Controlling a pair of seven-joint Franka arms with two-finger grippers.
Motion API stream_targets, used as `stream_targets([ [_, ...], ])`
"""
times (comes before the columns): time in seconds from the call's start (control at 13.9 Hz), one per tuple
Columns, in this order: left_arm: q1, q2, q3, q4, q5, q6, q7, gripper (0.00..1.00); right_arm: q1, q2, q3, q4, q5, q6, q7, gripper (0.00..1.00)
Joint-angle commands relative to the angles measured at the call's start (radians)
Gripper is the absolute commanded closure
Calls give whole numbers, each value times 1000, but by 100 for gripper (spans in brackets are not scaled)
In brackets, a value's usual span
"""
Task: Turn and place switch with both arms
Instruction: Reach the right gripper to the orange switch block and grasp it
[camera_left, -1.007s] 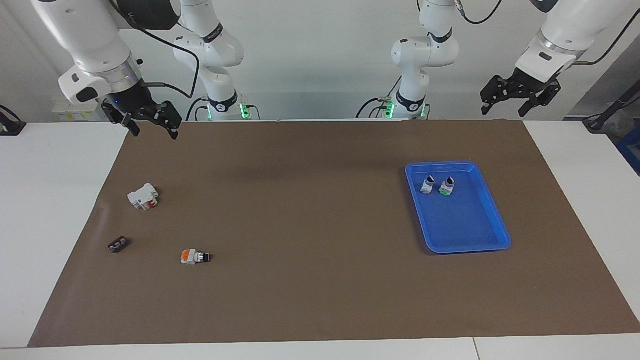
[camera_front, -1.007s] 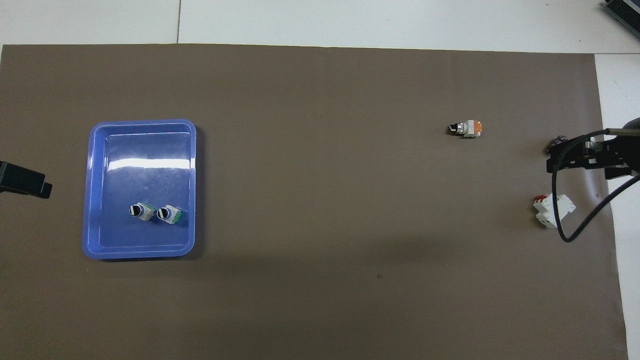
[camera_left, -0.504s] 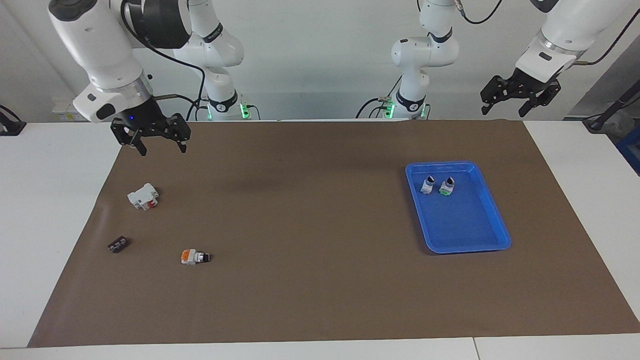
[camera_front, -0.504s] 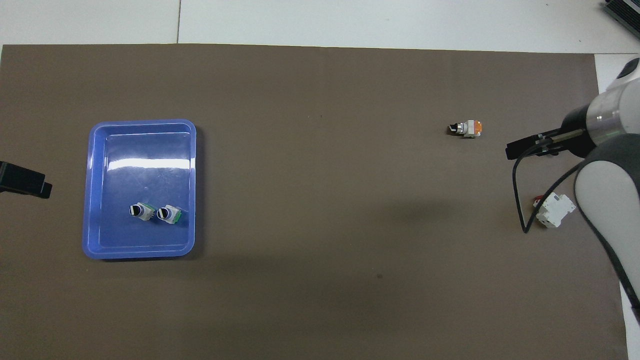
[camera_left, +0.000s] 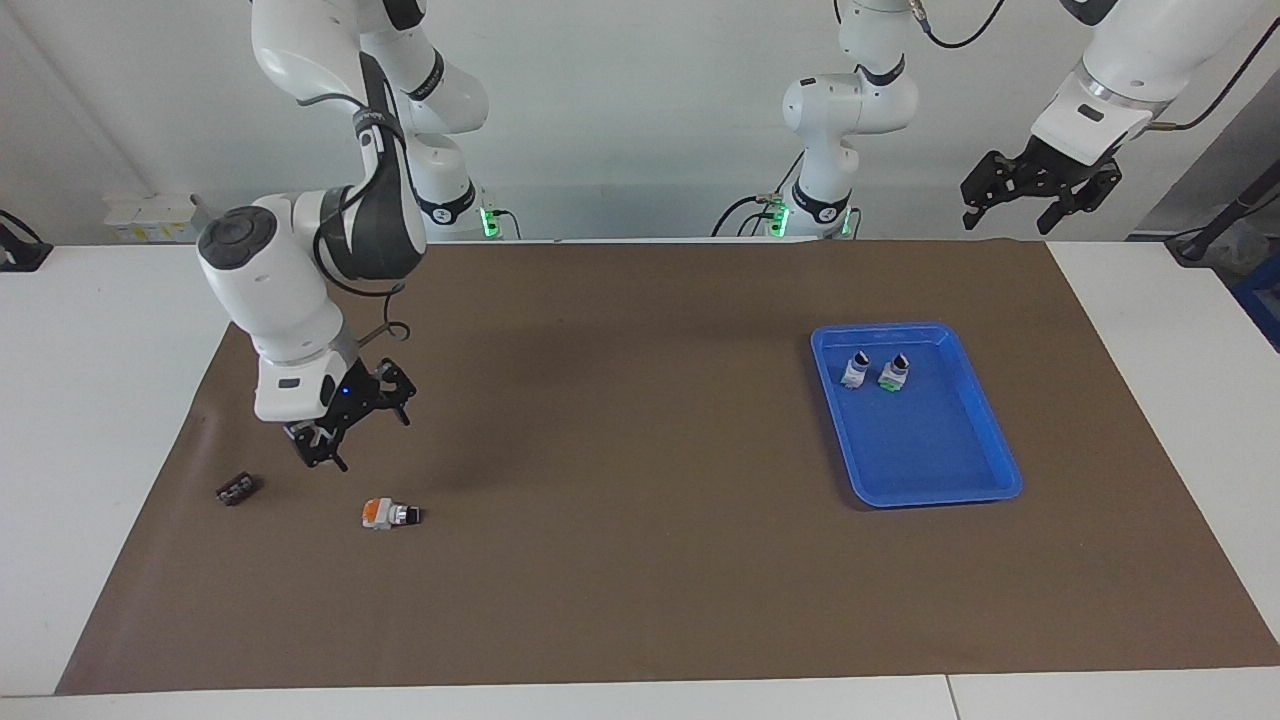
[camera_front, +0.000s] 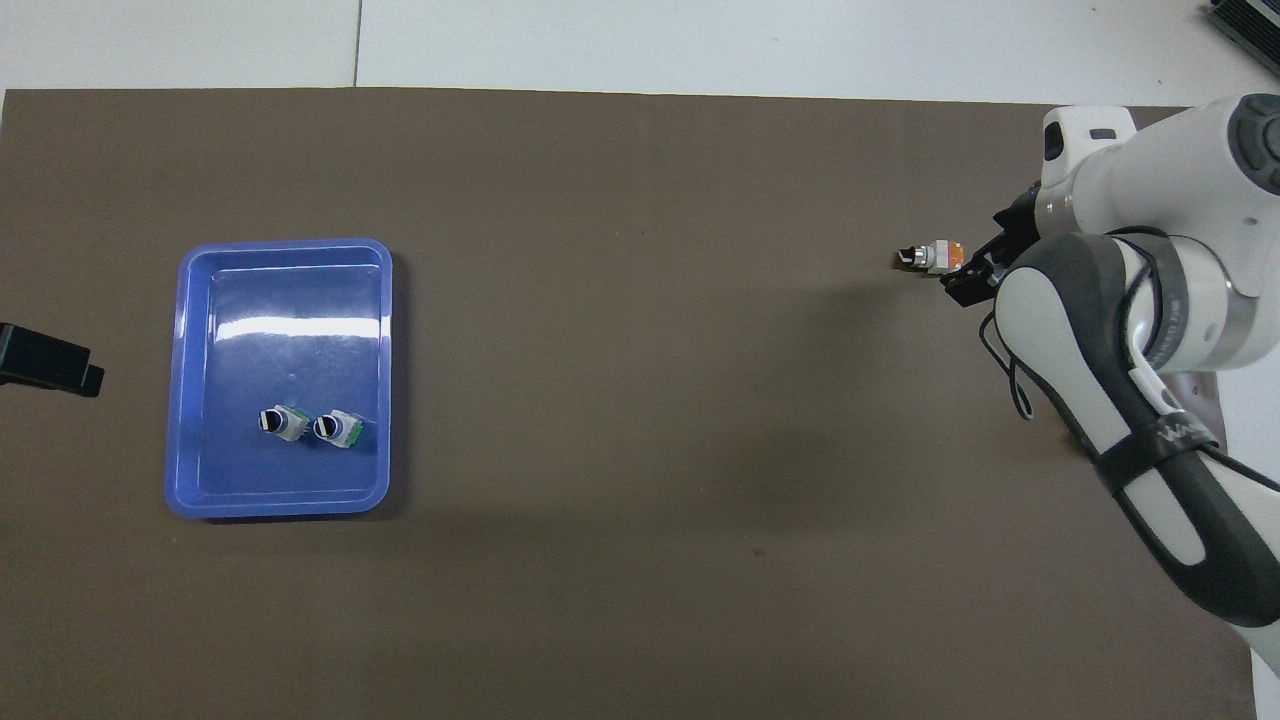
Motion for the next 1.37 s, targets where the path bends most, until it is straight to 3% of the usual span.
stream_targets([
  [0.0, 6, -25, -2, -27, 2, 1, 0, 0, -11, 78, 9, 11, 18, 92, -269, 0],
  [0.29, 5, -25, -2, -27, 2, 1, 0, 0, -29, 179, 9, 13, 29, 202, -592, 0],
  [0.65, 5, -25, -2, -27, 2, 1, 0, 0, -41, 205, 9, 11, 29, 238, -643, 0],
  [0.86, 5, -25, -2, -27, 2, 1, 0, 0, -43, 231, 7, 11, 29, 274, -646, 9],
  [0.94, 5, -25, -2, -27, 2, 1, 0, 0, -43, 234, 9, 11, 29, 281, -646, 15],
  [1.01, 5, -25, -2, -27, 2, 1, 2, 0, -43, 234, 9, 11, 29, 279, -646, 32],
  [1.08, 6, -25, -2, -27, 2, 1, 0, 0, -48, 234, 7, 11, 29, 279, -646, 59],
  [1.15, 6, -25, -2, -27, 2, 1, 0, 0, -52, 234, 7, 10, 29, 276, -644, 100],
  [1.29, 5, -25, -2, -27, 2, 1, 0, 0, -45, 227, 7, 11, 20, 226, -635, 100],
])
